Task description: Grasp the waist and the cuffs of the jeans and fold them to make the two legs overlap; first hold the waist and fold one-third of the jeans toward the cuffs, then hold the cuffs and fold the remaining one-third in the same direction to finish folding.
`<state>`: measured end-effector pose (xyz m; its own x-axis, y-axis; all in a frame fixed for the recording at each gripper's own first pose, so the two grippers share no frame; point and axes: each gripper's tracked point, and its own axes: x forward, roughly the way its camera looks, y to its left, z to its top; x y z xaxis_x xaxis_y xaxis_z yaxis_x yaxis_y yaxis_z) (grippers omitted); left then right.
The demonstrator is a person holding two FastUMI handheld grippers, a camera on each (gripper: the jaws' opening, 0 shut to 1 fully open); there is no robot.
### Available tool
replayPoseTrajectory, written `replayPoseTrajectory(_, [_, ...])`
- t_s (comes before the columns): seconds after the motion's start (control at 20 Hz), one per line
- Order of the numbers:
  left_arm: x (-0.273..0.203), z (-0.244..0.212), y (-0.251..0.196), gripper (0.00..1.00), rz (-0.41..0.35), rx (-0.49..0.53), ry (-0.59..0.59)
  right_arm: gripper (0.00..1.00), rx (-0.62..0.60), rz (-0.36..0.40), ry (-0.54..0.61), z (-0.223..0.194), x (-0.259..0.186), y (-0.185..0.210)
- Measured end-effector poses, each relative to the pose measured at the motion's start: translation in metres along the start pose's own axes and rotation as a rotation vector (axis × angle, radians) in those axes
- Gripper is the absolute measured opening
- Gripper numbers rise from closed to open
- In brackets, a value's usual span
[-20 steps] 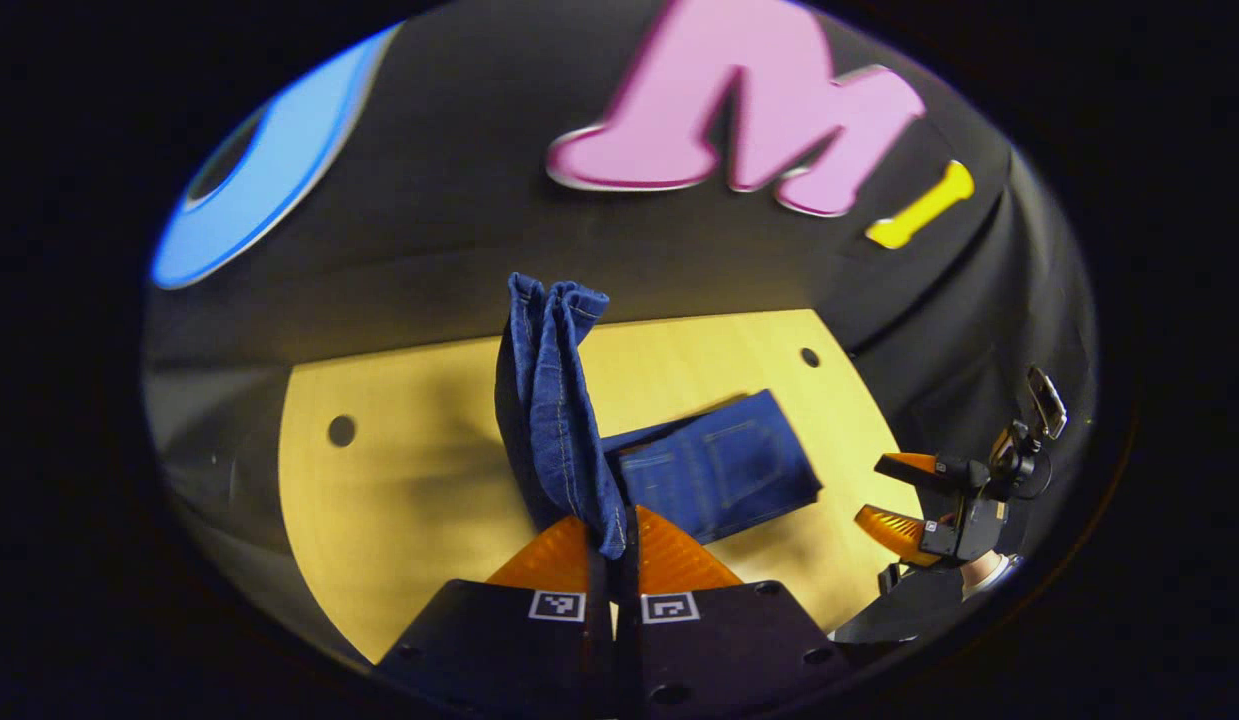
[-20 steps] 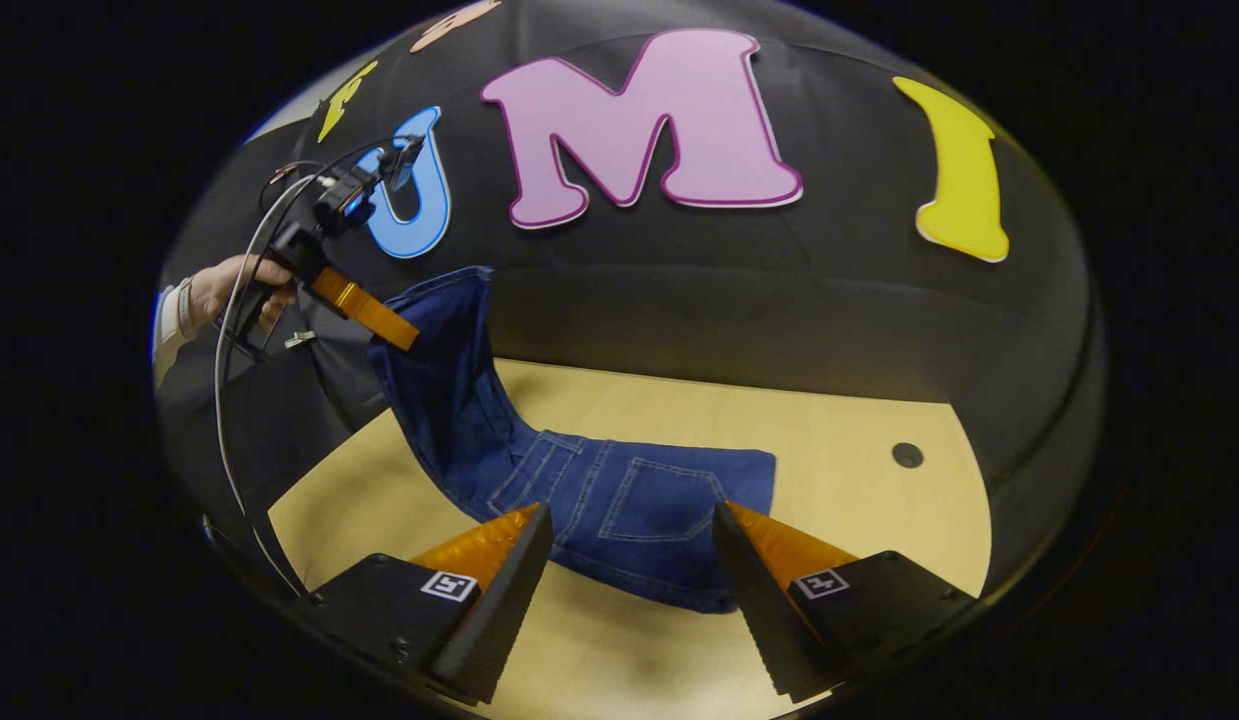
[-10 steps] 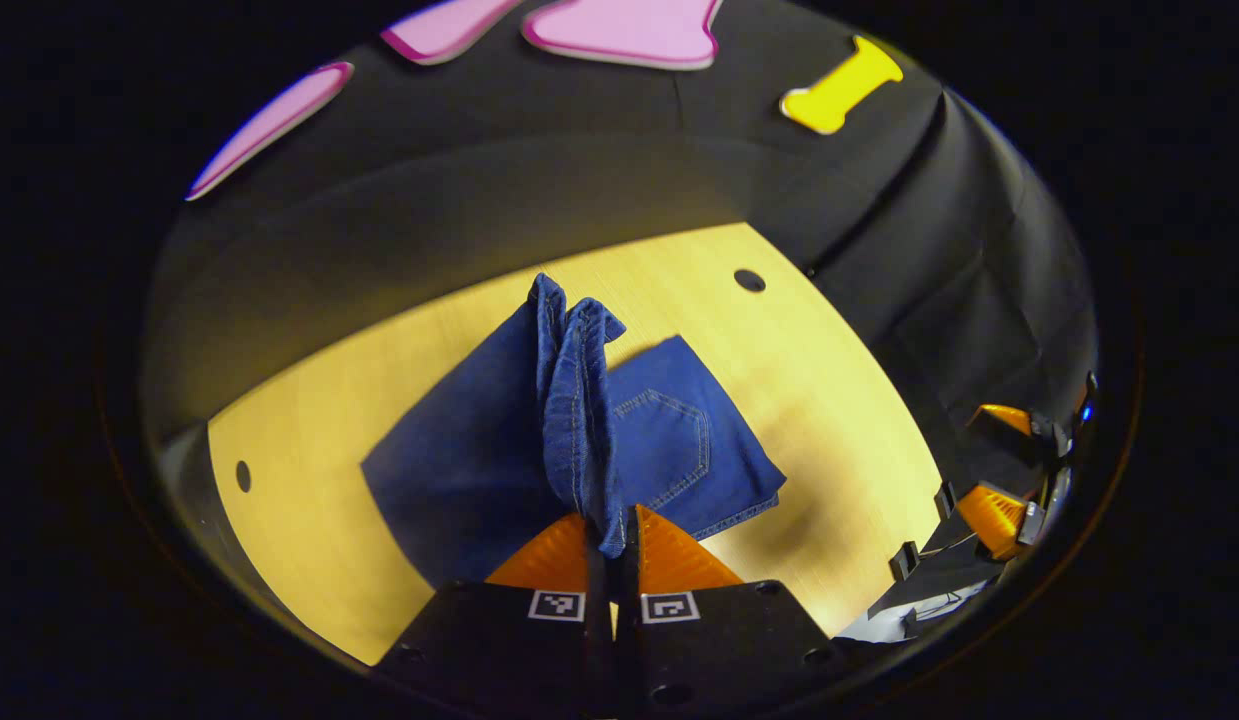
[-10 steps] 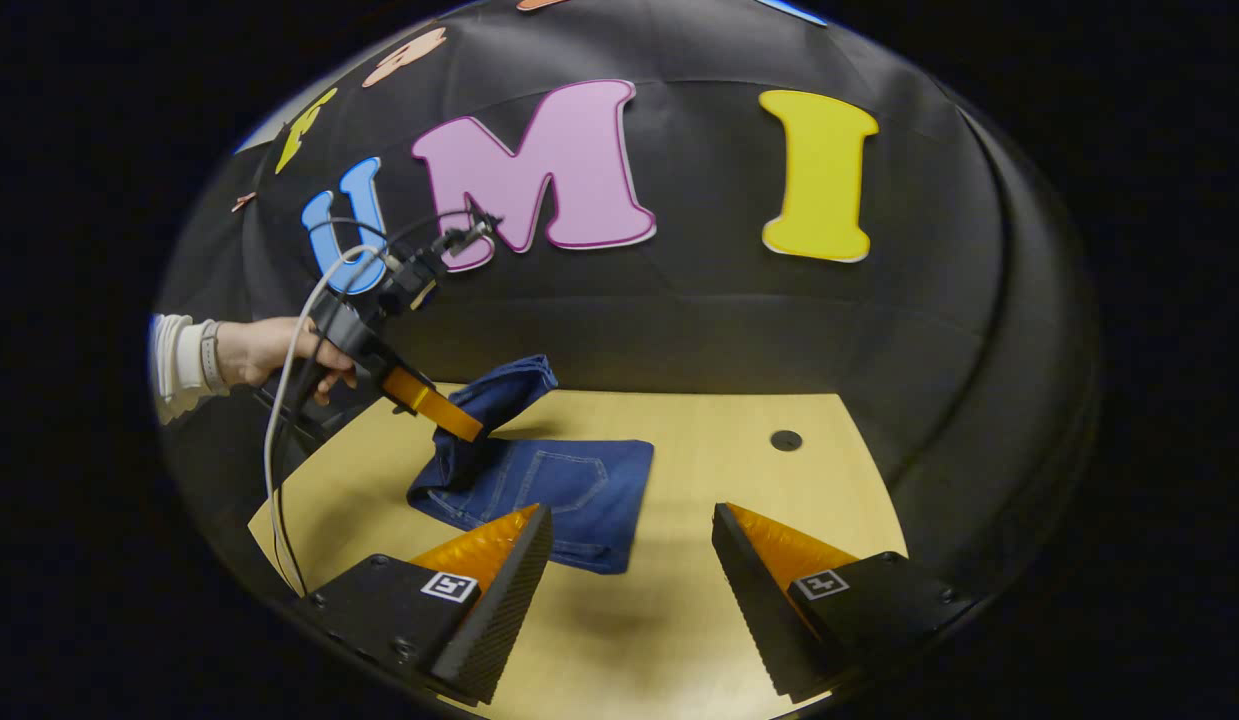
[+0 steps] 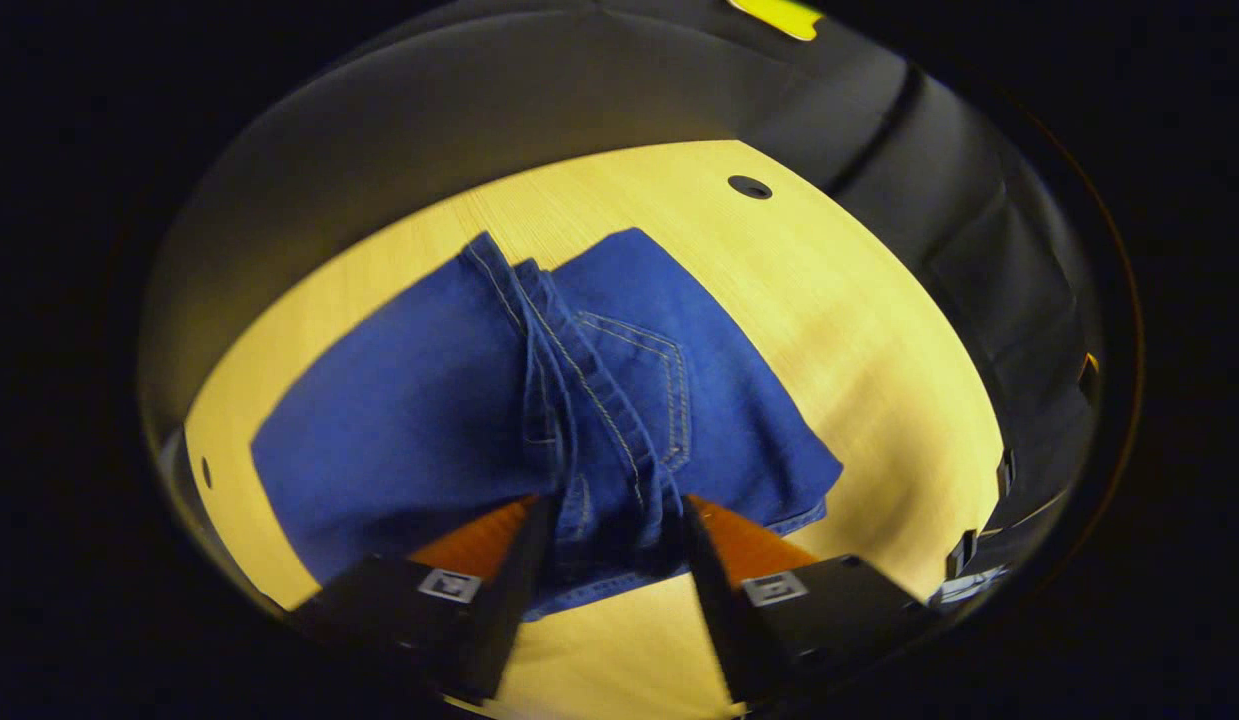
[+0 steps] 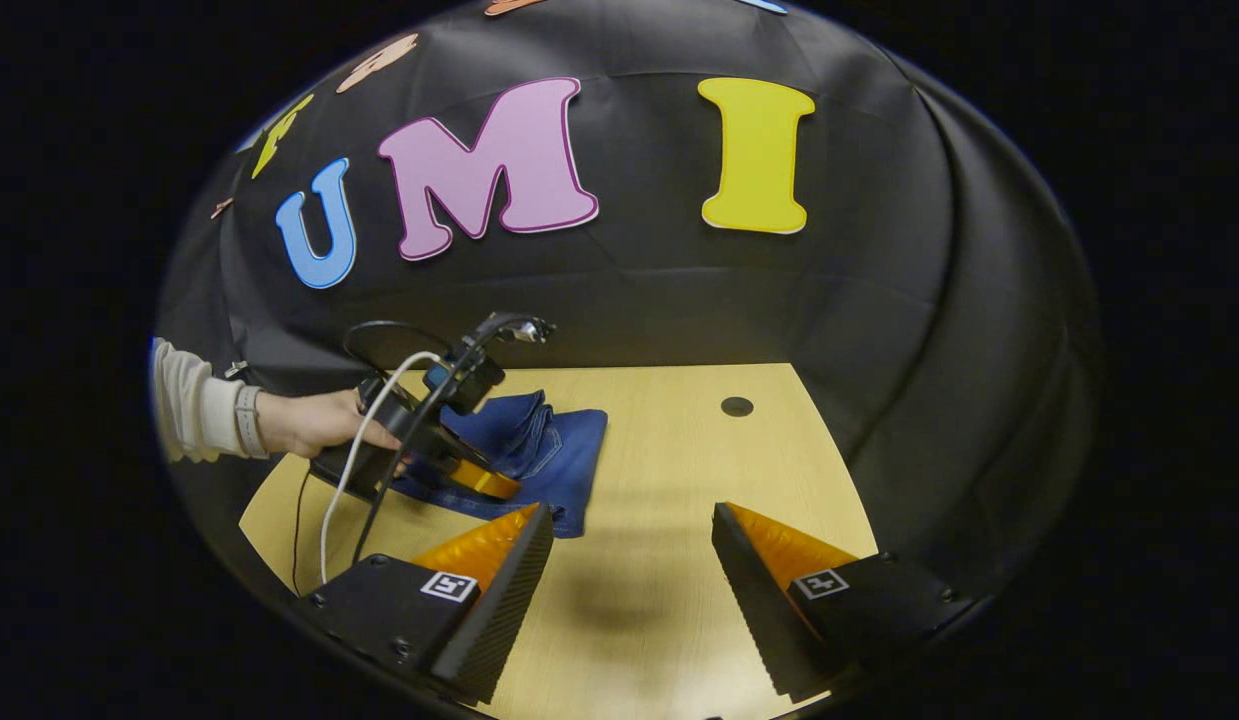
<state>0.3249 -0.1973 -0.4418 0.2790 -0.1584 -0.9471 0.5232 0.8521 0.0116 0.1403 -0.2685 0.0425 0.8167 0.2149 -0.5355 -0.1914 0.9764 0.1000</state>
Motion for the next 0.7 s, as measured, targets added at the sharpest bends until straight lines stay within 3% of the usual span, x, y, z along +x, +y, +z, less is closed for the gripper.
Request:
replayPoseTrajectory(0.05, [-0.002,0.005,-0.001,0.96,0.003,0.003,-0.037,0.98,-0.006,0.003,-0.002,0.003,0.0,0.003])
replayPoseTrajectory(0.25, [-0.04,0.028,-0.022,0.98,-0.032,-0.017,-0.186,0.98,-0.024,0.011,-0.023,0.01,-0.005,0.012])
replayPoseTrajectory(0.3, [-0.052,0.032,-0.028,0.92,-0.038,-0.018,-0.223,0.98,-0.028,0.014,-0.028,0.012,-0.007,0.015])
replayPoseTrajectory(0.4, [-0.081,0.037,-0.036,0.98,-0.036,-0.002,-0.282,0.99,-0.039,0.016,-0.038,0.017,-0.011,0.02])
replayPoseTrajectory(0.7, [-0.189,0.035,-0.039,0.98,0.046,0.008,-0.511,0.98,-0.04,-0.006,-0.143,0.051,-0.038,0.04])
